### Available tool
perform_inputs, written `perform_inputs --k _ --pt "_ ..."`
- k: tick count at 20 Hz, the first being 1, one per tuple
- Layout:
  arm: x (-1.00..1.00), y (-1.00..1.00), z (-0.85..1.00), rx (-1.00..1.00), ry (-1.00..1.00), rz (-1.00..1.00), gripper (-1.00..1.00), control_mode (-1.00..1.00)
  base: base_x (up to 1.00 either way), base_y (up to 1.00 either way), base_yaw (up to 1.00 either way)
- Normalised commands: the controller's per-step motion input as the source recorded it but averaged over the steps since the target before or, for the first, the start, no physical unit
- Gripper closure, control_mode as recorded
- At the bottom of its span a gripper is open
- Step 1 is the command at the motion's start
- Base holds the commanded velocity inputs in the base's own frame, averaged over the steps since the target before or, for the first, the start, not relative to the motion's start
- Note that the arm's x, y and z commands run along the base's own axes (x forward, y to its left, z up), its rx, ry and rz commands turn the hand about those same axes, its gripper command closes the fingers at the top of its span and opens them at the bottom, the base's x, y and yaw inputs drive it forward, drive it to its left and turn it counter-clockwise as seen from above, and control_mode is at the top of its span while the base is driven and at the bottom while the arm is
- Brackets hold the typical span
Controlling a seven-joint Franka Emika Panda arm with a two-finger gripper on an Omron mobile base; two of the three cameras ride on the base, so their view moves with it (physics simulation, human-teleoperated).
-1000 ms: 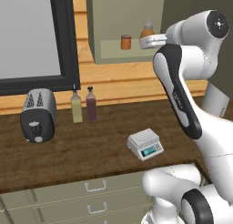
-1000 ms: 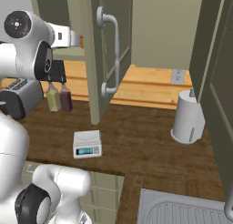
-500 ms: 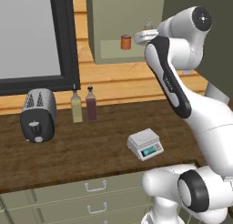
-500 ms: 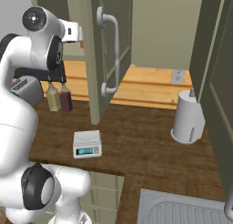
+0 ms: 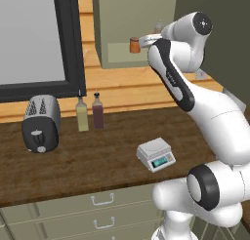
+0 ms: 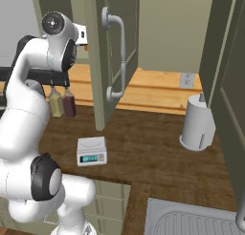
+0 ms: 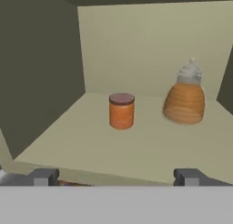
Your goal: Pick the jam and place it on the digital scale for weighing, and close the cabinet.
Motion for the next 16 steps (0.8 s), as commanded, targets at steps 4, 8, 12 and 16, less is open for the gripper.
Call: perform_inputs --k 4,8,12,16 --pt "0.58 0.00 0.00 0.00 0.01 0.00 -1.00 -1.00 0.00 0.00 0.00" --pt "0.51 0.00 0.00 0.00 0.04 0.00 -1.00 -1.00 0.00 0.00 0.00" --pt "0.43 0.00 0.00 0.00 0.03 0.00 -1.00 -1.00 0.00 0.00 0.00" --pt "0.45 0.16 0.00 0.00 0.02 0.00 -1.00 -1.00 0.00 0.00 0.00"
